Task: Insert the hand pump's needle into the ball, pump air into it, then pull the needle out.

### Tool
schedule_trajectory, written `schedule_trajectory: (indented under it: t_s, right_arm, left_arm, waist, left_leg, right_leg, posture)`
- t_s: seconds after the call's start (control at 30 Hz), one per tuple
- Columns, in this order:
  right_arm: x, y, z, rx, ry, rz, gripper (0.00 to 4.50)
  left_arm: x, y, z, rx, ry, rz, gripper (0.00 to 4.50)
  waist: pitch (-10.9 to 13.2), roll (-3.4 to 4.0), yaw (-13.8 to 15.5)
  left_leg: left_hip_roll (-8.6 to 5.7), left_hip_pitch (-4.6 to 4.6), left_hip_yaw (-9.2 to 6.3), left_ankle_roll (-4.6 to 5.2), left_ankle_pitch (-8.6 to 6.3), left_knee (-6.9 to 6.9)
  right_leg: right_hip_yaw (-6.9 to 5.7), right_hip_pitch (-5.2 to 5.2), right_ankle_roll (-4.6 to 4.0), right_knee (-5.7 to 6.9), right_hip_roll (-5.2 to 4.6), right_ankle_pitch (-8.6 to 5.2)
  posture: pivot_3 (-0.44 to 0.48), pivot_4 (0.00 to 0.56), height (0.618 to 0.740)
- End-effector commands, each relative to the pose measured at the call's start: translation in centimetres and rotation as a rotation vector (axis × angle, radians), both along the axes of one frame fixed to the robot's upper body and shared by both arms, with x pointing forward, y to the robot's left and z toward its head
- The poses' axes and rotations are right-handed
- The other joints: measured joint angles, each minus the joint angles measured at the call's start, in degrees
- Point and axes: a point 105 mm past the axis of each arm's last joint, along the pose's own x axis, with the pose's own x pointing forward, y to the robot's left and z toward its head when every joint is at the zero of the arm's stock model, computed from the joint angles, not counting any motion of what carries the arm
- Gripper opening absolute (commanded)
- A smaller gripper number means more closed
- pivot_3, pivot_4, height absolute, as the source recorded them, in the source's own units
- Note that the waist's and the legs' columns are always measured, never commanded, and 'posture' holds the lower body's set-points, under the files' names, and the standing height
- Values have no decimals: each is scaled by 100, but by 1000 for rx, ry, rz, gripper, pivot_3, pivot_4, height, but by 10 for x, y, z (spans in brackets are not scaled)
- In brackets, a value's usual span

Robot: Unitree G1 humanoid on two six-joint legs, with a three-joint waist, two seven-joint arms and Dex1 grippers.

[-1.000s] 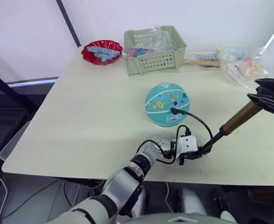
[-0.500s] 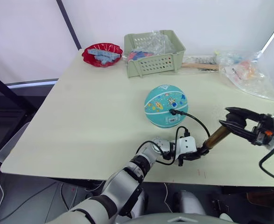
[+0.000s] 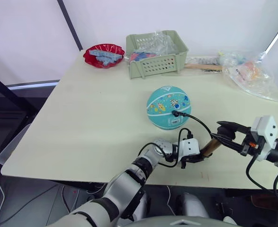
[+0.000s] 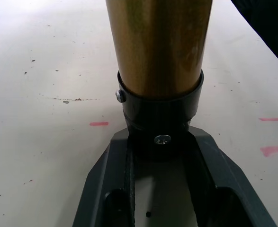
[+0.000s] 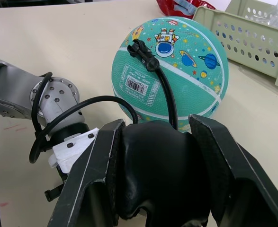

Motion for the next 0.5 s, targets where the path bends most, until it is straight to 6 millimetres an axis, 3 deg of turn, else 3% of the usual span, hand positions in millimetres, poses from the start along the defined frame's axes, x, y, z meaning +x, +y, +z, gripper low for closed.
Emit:
schedule_trajectory:
  t_s: [0.03, 0.17, 0.27, 0.5]
  right_arm:
    - [-4, 4, 19, 58, -2, 50, 1627]
    - [-2, -1, 40, 71, -51, 42, 1627]
    - [-1, -16, 85, 90, -154, 24, 1627]
    - [-7, -29, 138, 117, -205, 30, 1627]
  left_arm:
    - [-13, 19, -36, 144, 82, 7, 954]
    - [-14, 20, -37, 146, 81, 6, 954]
    - [-15, 21, -37, 150, 79, -4, 954]
    - [-16, 20, -37, 153, 75, -17, 954]
  waist:
    - [9, 10, 2]
    - [27, 35, 3]
    - [44, 55, 3]
    - [73, 68, 6]
  left_leg:
    - [-1, -2, 0, 0, 0, 0]
    - [-3, -15, 2, 0, 0, 1]
    - [-6, -25, 6, 1, 1, 3]
    - [-8, -34, 9, 3, 2, 11]
  right_leg:
    - [1, -1, 0, 0, -1, 0]
    - [3, -7, -20, 0, -2, 12]
    - [6, -16, -23, 0, -5, 15]
    - [4, -19, -22, 0, -10, 16]
  posture:
    - [0, 150, 740]
    - [0, 150, 740]
    - [0, 150, 740]
    - [0, 150, 740]
